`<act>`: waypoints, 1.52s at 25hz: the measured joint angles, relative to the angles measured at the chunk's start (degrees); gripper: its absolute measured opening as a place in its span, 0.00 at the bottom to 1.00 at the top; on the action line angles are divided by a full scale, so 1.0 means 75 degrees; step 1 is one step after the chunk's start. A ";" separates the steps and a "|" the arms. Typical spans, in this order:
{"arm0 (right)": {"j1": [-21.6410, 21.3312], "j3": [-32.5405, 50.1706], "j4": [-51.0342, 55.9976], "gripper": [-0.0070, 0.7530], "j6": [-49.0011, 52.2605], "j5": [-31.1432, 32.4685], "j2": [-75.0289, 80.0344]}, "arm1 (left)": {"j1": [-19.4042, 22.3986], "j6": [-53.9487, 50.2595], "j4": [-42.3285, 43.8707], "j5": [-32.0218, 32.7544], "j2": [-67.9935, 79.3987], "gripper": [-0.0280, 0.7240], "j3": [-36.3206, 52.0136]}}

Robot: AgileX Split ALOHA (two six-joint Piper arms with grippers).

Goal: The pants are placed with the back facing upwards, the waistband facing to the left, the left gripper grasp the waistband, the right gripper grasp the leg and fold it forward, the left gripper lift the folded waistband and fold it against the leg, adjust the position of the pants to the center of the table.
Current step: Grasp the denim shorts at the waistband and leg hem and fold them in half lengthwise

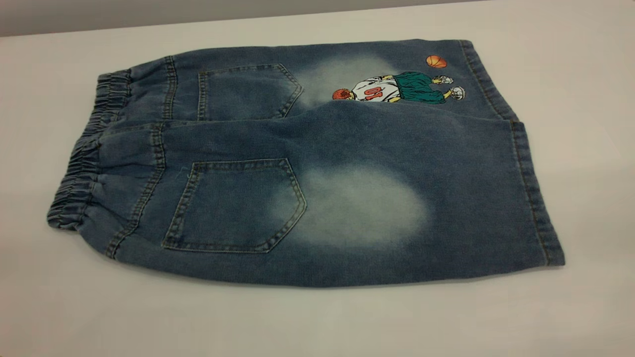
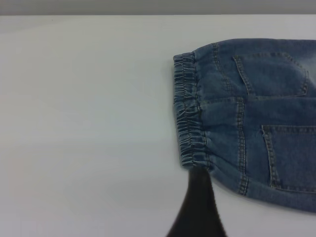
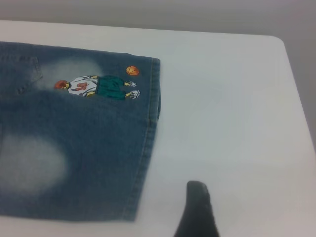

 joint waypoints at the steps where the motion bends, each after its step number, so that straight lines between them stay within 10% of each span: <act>1: 0.0000 0.0000 0.0000 0.61 0.0000 0.0000 0.0000 | 0.0000 0.0000 0.0000 0.0000 0.0000 0.72 0.0000; 13: 0.0000 -0.0042 0.0059 0.61 -0.0007 -0.0042 0.0034 | 0.0000 0.0000 0.0000 -0.0178 0.0370 0.72 -0.0160; 28: 0.0000 -0.0581 0.2816 0.61 -0.1249 -0.2888 0.4318 | 0.0000 -0.0128 -0.1949 -0.4015 0.4324 0.72 -0.0528; 38: 0.0000 -0.0302 0.6711 0.61 -0.4402 -0.2964 0.7463 | 0.0000 0.0511 -0.2794 -0.5598 0.6889 0.72 -0.0528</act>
